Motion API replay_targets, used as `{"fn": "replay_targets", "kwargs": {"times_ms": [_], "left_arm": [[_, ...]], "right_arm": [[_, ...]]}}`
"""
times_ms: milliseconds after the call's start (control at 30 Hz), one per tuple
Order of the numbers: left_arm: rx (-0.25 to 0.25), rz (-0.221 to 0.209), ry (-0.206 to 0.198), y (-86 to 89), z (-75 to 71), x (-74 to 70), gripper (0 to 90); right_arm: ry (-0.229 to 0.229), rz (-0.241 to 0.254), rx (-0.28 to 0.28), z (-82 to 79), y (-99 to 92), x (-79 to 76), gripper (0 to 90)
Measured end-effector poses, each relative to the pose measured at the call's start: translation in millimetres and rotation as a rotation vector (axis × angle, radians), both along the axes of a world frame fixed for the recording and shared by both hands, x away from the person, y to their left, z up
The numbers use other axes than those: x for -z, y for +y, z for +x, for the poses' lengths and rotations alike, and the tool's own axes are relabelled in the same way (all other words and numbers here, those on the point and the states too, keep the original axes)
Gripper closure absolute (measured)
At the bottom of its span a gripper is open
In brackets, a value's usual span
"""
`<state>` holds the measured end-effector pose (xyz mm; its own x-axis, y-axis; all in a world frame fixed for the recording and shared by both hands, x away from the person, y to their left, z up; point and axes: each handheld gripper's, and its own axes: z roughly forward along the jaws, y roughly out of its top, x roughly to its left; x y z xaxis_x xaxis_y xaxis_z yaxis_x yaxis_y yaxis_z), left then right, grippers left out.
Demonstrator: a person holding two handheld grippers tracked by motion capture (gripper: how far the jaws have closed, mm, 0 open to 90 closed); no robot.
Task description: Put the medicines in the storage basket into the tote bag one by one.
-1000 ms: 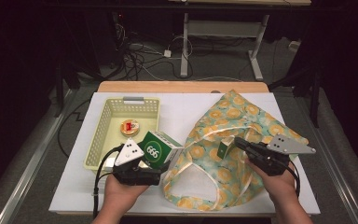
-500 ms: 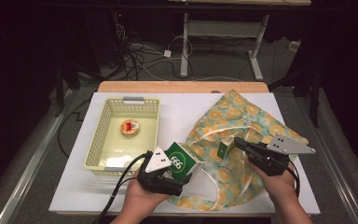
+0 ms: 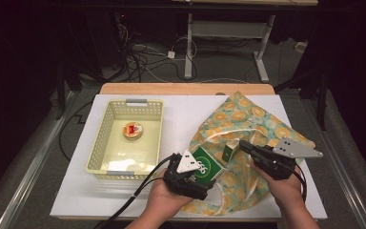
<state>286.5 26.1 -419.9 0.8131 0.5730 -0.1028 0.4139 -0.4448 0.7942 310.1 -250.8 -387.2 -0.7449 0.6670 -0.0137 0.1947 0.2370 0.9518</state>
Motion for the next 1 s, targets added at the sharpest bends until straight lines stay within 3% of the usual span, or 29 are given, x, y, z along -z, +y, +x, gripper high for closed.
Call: {"fn": "replay_targets", "kwargs": {"times_ms": [267, 567, 767, 1000], "left_arm": [[0.019, 0.059, 0.008, -25.7, 12.8, 9.7, 5.2], [-0.004, 0.1, 0.027, -45.0, 31.1, 18.5, 5.2], [-0.028, 0.116, 0.015, -59.1, 43.6, 17.6, 5.2], [-0.08, 0.131, -0.037, -78.7, 62.7, 16.3, 5.1]], "right_arm": [[-0.004, 0.006, 0.0, -0.5, -1.2, -1.5, 90.0], [-0.004, 0.012, -0.002, -1.3, 0.2, -2.6, 90.0], [-0.008, 0.019, -0.007, -0.7, 0.0, -2.6, 90.0], [-0.012, 0.03, 0.003, 0.7, -3.5, -3.1, 90.0]]}}
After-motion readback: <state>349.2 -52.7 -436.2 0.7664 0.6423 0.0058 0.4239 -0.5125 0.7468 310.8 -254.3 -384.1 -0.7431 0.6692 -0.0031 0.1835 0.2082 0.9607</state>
